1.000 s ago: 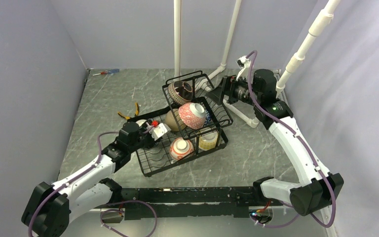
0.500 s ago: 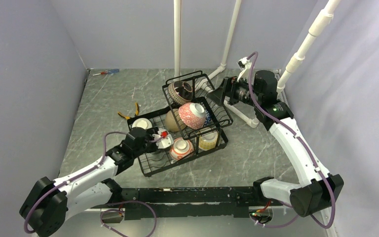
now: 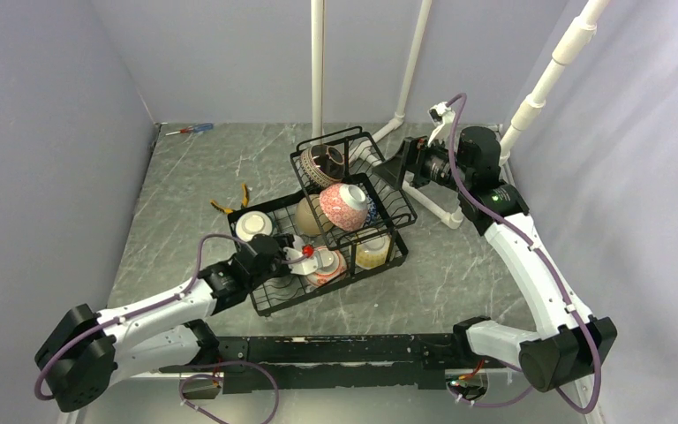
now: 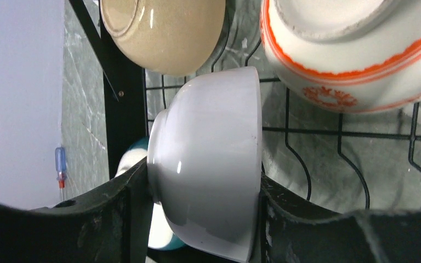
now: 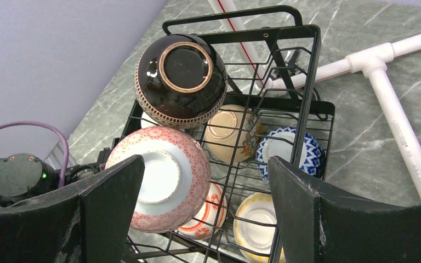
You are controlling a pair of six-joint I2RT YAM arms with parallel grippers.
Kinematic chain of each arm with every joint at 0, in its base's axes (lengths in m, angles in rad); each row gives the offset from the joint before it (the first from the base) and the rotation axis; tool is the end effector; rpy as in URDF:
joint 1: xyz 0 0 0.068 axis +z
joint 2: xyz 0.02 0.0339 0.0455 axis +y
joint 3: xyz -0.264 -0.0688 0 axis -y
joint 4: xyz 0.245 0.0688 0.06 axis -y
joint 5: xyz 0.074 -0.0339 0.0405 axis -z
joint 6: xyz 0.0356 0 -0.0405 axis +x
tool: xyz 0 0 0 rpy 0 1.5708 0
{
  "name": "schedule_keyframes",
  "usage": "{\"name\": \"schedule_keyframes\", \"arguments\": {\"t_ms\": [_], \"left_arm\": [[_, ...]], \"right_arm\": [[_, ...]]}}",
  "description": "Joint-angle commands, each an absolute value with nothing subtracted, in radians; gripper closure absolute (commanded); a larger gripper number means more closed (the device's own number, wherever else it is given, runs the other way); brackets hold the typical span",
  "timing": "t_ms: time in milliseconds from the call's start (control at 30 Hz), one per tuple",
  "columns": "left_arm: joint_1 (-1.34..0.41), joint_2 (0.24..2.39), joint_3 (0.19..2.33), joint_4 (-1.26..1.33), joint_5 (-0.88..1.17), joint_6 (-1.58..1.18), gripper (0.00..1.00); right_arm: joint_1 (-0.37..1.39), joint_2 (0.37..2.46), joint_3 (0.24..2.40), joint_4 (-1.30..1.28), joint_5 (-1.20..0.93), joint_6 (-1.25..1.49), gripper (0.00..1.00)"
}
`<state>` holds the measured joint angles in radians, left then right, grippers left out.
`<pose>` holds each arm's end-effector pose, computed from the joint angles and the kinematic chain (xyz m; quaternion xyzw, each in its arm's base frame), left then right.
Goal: Load the bowls into the dish rack
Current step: Turn the bowl upside down on the dish rack.
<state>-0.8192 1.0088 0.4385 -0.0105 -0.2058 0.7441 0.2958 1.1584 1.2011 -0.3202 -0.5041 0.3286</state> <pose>0.1480 -0.1477 0.1954 0.5820 0.6556 0.0726 0.4756 0.2414 0.0915 0.3970 -0.1376 0.7753 0.3686 0.4941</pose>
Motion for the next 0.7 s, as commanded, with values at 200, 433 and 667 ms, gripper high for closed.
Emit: {"name": "schedule_keyframes", "arguments": {"t_ms": [200,433,667], "left_arm": [[-0.851,0.958,0.465,-0.235,-0.267,0.644,0.85],[-0.885,1.033,0.520,-0.330,-0.277,0.587,0.60],[-0.944,1.047,0.552,-0.378,-0.318,0.574,0.38]], "right_arm": [[0.290,1.139,1.207,-0.285,-0.510,0.313,0.13],[0.289,1.134,1.212,-0.296,-0.500,0.309,0.13],[0.287,1.135,1.215,-0.296,-0.494,0.306,0.13]]}}
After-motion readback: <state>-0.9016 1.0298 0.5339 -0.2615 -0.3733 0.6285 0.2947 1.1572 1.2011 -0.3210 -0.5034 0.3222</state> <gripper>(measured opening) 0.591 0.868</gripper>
